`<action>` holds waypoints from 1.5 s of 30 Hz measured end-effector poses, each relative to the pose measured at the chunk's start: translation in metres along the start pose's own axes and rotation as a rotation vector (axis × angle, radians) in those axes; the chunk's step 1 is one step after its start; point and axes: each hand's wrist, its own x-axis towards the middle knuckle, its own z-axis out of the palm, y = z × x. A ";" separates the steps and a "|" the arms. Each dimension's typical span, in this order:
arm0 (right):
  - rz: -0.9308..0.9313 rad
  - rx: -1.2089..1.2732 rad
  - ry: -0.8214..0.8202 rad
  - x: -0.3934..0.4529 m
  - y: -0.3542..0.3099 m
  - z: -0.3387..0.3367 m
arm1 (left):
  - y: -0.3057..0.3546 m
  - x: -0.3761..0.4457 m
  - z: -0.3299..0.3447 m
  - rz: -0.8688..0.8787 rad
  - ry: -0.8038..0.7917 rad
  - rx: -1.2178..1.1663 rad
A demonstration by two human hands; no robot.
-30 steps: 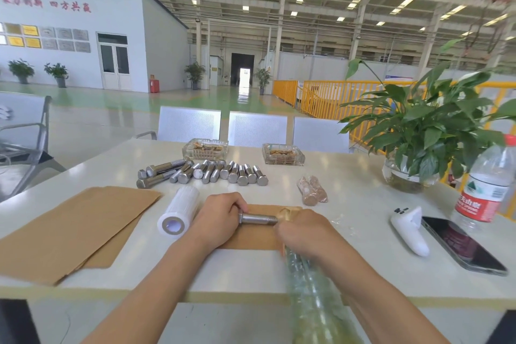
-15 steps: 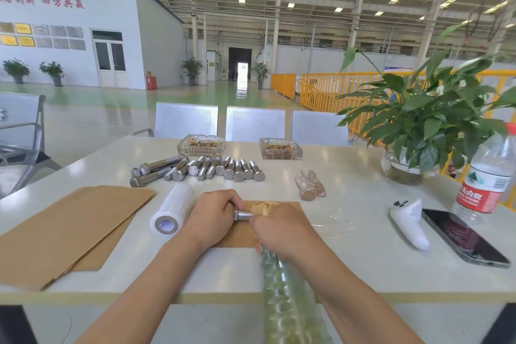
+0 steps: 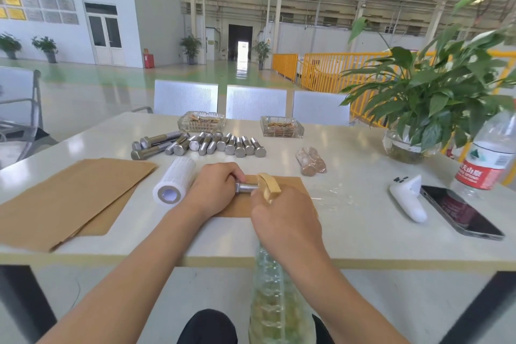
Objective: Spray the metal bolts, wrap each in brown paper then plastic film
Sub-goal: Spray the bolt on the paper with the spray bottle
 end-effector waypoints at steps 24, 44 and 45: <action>0.097 0.044 -0.052 -0.012 0.002 -0.002 | -0.005 0.001 0.001 -0.003 0.002 -0.016; 0.058 0.003 -0.094 -0.007 -0.007 0.011 | -0.003 0.002 -0.001 -0.001 -0.012 -0.017; 0.044 0.008 -0.072 -0.008 -0.007 0.011 | -0.003 0.001 -0.001 -0.001 -0.012 -0.015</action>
